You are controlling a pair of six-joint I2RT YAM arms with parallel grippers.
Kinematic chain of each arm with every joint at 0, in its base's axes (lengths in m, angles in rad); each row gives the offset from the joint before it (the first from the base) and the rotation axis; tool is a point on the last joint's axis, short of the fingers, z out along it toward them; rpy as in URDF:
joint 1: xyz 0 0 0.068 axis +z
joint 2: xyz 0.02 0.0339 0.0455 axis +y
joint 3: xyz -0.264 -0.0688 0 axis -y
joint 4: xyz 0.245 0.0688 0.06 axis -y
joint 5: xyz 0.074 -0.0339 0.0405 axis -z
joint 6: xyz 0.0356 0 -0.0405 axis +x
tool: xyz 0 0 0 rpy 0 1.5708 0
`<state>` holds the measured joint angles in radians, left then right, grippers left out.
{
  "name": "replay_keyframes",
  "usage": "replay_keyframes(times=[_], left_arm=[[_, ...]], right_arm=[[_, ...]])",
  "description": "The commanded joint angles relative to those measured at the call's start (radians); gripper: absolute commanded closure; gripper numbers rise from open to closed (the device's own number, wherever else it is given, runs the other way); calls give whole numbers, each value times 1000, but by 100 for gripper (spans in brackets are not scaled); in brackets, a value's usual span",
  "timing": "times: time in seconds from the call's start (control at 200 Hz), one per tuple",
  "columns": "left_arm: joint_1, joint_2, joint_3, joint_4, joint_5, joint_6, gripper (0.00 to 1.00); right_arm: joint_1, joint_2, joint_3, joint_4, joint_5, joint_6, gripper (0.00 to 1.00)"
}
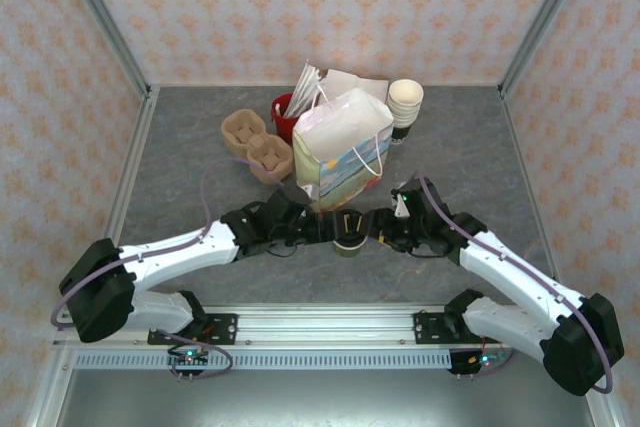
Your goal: Pack the takeout coffee
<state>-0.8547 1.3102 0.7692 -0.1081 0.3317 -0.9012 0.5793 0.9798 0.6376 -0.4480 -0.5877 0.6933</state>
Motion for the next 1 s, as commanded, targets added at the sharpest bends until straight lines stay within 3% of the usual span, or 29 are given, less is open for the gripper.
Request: replay_keyframes(times=[0.0,0.996], left_arm=[[3,28,28,23,-22,30,20],[-34,33,91,-133,-13,64,30]], right_arm=[[4,2,-9,-15,-11,-18,40],[31,-20,68,-107,14,-63,39]])
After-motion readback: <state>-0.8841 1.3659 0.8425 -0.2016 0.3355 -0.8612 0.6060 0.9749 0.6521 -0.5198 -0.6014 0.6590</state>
